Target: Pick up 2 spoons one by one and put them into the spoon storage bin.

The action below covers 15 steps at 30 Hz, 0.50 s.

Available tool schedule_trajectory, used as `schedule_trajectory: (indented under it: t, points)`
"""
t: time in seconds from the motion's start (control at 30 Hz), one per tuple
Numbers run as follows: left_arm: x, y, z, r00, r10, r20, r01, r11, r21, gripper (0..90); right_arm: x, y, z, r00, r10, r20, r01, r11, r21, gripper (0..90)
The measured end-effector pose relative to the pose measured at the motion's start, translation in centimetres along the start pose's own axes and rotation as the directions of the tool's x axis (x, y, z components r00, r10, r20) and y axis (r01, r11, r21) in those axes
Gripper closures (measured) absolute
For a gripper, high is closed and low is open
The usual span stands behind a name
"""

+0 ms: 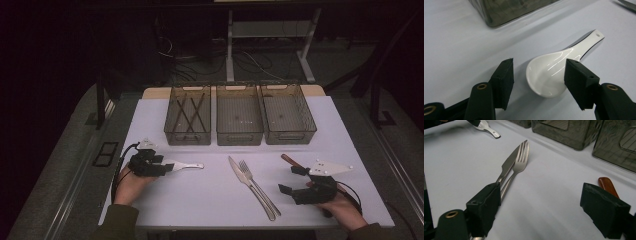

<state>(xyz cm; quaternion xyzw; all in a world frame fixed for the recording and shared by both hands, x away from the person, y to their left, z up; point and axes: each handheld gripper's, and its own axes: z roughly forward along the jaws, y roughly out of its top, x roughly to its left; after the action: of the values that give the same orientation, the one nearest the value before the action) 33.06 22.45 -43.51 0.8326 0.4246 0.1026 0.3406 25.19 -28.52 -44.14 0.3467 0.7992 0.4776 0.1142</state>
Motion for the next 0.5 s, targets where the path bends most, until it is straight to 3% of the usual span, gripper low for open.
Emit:
schedule_trajectory:
  t: [0.5]
  points:
    - [0.09,-0.35,0.22,0.9986,0.037,0.037,-0.038,0.9991,0.022,45.0,0.01,-0.01,-0.01,1.0000,-0.001,0.001,0.001,1.000,0.000,16.7]
